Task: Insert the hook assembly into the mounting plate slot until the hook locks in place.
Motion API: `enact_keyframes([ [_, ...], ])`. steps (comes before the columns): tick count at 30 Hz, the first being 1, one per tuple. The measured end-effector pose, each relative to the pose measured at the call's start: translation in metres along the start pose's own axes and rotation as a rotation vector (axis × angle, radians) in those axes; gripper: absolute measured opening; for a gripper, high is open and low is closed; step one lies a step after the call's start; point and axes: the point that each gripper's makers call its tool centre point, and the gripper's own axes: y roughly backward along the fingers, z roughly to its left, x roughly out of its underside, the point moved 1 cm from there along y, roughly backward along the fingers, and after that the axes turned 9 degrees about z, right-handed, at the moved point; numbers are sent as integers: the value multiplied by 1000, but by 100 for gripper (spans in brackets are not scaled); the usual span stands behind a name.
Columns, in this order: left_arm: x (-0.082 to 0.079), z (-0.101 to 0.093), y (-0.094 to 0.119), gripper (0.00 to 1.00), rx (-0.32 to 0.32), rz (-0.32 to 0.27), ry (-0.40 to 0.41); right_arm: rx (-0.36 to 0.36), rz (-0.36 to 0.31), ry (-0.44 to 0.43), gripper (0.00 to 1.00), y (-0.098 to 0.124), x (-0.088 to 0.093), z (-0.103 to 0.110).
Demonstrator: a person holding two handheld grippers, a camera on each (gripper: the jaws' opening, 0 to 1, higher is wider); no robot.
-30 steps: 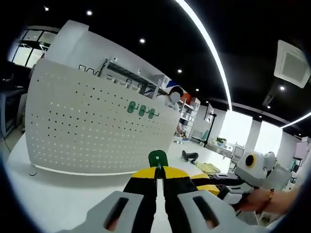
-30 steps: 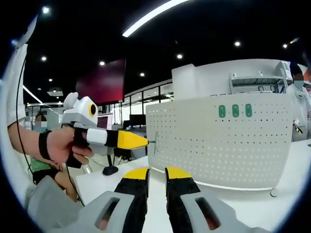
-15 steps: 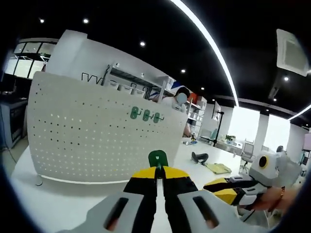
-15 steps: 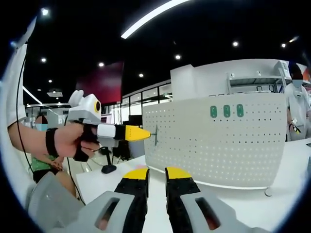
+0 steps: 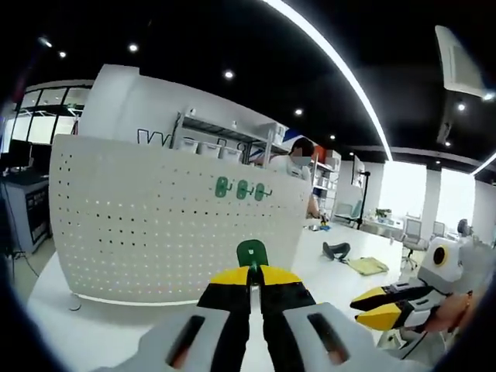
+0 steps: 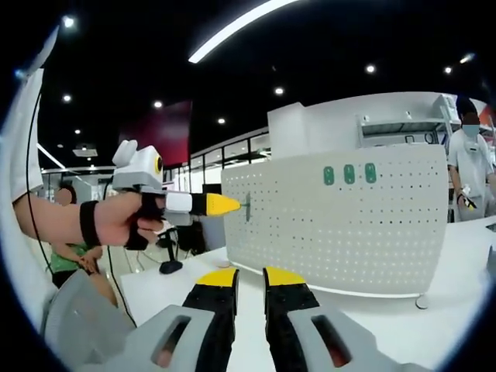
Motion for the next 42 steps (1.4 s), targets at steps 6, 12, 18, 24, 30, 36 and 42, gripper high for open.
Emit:
enact_keyframes([
  [6, -5, 6, -5, 3, -32, -7, -15, -3, 0, -5, 11, -1, 1, -2],
  [12, -14, 12, -11, 3, -55, -25, -33, -7, -14, -20, 11, -2, 0, -5],
  [18, -22, 15, -20, 3, -71, -32, -52, 6, -11, -28, 11, 0, 4, -11],
  [24, -27, 20, -31, 3, -94, -41, -61, 18, -10, -42, 11, 2, 7, -16],
  [30, -35, 22, -41, 3, -105, -48, -82, 26, -8, -47, 11, 3, 9, -19],
  [36, -44, 25, -49, 3, -121, -62, -97, 34, -8, -52, 11, 4, 10, -22],
  [42, -50, 32, -55, 3, -147, -69, -113, 34, 2, -59, 11, 1, 12, -26],
])
